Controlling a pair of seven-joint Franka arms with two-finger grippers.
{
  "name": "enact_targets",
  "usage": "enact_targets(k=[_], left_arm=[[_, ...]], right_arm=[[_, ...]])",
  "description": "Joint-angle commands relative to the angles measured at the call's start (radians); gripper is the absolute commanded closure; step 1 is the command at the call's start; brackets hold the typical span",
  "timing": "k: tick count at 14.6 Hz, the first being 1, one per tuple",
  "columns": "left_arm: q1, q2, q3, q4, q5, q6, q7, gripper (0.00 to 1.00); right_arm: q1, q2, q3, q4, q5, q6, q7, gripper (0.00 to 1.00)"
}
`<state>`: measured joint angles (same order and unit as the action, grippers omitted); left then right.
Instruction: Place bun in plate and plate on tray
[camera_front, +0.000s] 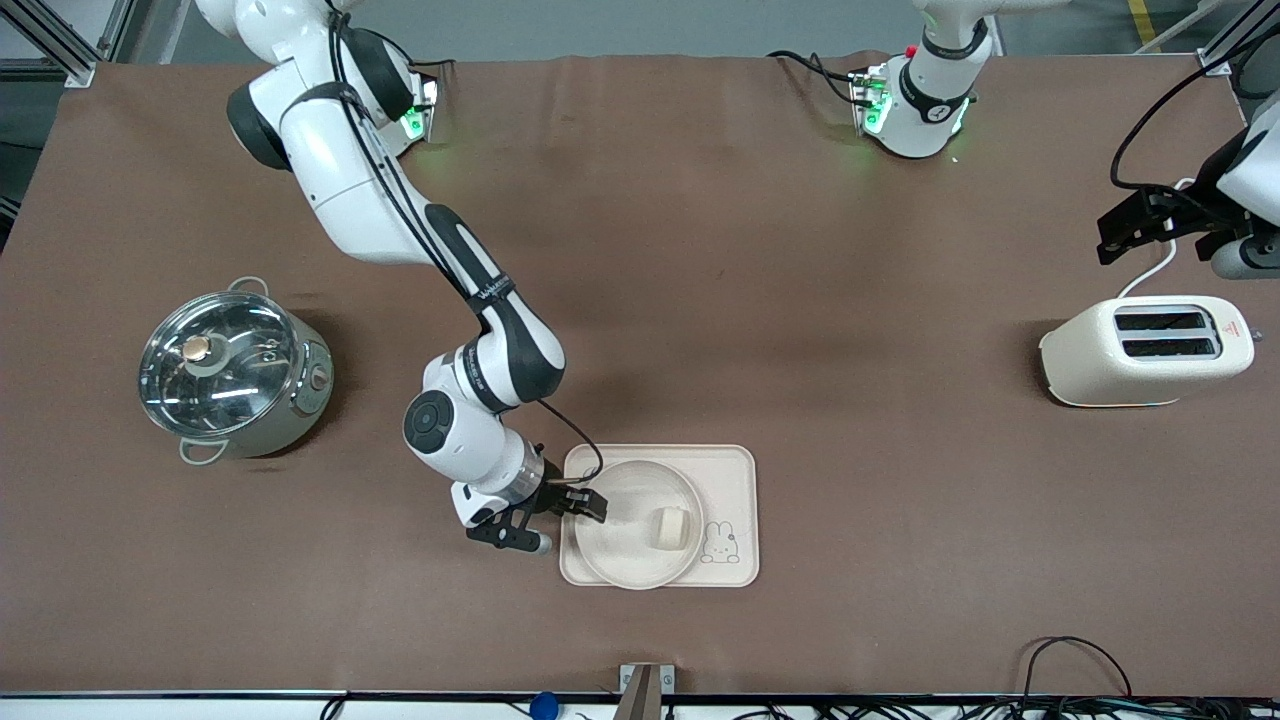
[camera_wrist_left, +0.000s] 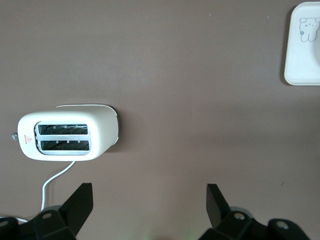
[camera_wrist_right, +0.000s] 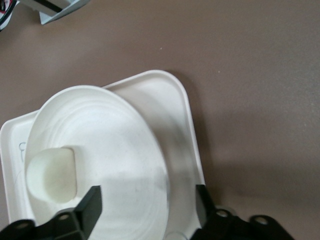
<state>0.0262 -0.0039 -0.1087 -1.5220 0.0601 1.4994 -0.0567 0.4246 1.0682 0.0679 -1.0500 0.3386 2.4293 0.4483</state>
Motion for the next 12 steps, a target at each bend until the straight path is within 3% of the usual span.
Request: enact_targets(k=[1,4,6,12], left_arm=[[-0.009,-0.028,0.012,-0.033,-0.019,0.001,0.028,0.00],[-0.011,-0.030,0.009,-0.032,-0.019,-0.001,0.034,0.00],[-0.011,-0.030,0.009,-0.032,-0.019,-0.001,0.034,0.00],[-0.012,-0.044,-0.011,-0.037,-0.022,-0.014,0.037,0.00]], right_arm=[[-0.045,-0.086,0.007,-0.039,0.000,-0.125,-0.002,0.00],[-0.125,-0.177,0.006,-0.038,-0.022,-0.329,-0.060,0.00],[-0.174,-0.238,0.007,-0.035,-0.100,-0.461,-0.172,0.00],[-0.285,-0.499,0.003,-0.041,-0.230,-0.862,-0.195,0.00]])
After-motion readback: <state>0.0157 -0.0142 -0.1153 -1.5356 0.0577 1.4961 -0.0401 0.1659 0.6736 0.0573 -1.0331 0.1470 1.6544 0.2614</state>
